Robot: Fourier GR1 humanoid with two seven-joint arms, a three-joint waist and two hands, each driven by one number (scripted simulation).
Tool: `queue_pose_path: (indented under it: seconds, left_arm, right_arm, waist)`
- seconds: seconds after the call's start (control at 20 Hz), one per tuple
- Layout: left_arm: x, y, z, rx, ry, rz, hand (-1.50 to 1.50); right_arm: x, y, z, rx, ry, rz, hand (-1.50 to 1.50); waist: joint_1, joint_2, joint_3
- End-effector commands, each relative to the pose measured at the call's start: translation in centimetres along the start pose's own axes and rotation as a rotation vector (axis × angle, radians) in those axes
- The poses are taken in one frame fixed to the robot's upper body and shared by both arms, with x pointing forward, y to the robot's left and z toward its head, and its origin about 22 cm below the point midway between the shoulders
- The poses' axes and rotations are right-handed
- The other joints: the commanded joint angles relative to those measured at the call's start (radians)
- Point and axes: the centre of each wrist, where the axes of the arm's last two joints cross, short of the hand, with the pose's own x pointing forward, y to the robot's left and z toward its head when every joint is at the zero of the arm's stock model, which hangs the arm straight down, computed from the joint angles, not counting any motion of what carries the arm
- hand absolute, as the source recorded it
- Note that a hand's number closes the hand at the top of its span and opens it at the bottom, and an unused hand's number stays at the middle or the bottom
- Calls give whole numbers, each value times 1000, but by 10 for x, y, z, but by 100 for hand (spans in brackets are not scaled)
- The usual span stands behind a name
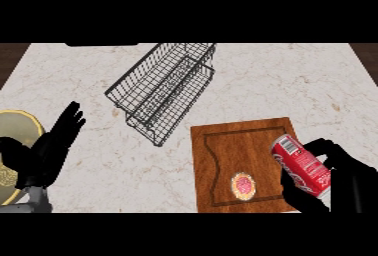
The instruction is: Pick the can from the cutting board and place it in the tiered basket
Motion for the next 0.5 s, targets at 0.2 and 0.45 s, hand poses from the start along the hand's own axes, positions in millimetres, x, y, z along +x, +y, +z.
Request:
queue_pose_path:
  seconds: [0.2,0.45]
  left_arm:
    - [10,-10,-13,-24,-14,-9,0]
    - [21,-24,3,-32,-13,-4,0]
  right_arm:
    - [43,-79,26,-167,-133,-248,150]
    - [86,-74,21,-97,-165,-254,150]
  waist:
    - [24,8,-1]
    - [37,7,-1]
